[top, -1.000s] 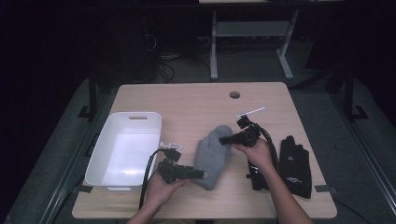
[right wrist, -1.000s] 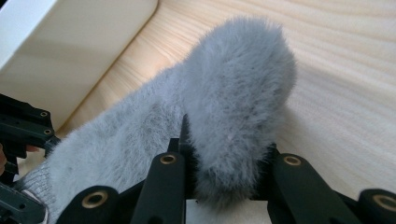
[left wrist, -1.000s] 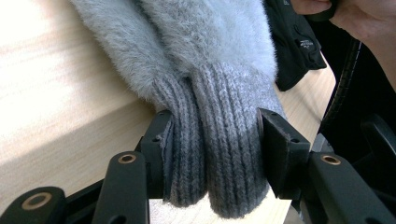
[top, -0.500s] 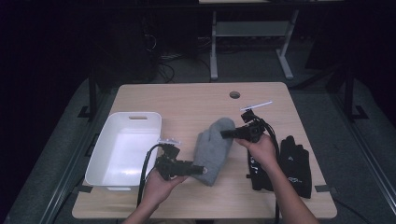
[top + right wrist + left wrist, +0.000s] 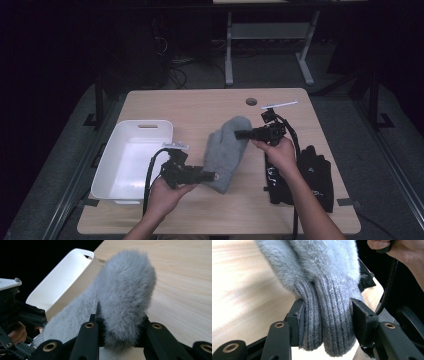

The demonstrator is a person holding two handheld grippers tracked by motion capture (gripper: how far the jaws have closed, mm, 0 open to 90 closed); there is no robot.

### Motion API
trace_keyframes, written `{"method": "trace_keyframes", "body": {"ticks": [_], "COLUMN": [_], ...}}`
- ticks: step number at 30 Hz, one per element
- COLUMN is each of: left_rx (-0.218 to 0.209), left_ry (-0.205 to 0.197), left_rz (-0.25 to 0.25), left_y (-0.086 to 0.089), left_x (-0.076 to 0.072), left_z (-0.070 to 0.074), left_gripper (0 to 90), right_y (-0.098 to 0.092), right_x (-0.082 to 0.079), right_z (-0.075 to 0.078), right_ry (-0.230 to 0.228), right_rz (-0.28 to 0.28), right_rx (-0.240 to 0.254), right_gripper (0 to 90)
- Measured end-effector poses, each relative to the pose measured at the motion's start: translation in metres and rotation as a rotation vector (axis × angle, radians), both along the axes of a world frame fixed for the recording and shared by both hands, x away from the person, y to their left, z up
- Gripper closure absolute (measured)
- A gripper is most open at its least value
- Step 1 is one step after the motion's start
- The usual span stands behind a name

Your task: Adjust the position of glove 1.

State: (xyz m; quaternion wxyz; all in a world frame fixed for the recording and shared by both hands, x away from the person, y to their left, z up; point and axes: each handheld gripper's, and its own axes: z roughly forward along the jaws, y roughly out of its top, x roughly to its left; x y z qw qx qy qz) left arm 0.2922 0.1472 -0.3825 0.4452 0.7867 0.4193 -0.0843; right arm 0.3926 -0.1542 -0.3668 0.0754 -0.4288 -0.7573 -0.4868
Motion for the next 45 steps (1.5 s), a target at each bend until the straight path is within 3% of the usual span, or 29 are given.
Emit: {"method": "trace_keyframes", "body": {"ticks": [3, 17, 26, 45], "left_rx": [-0.002, -0.018, -0.02, -0.031], "left_ry": [-0.005, -0.039, -0.055, -0.074], "left_rz": [0.001, 0.019, 0.037, 0.075], "left_y": [0.003, 0.023, 0.038, 0.072], "left_x": [0.001, 0.002, 0.003, 0.003], "left_z": [0.005, 0.026, 0.037, 0.052], "left_gripper": [49.8, 49.7, 49.6, 49.4], "right_y": [0.003, 0.023, 0.036, 0.071], "right_x": [0.003, 0.01, 0.013, 0.027], "right_z": [0.008, 0.037, 0.049, 0.066], "right_ry": [0.003, -0.016, -0.04, -0.046], "right_rz": [0.001, 0.024, 0.041, 0.086], "right_rx": [0.024, 0.03, 0.034, 0.041], "right_gripper": [72.9, 72.8, 72.8, 72.5]}}
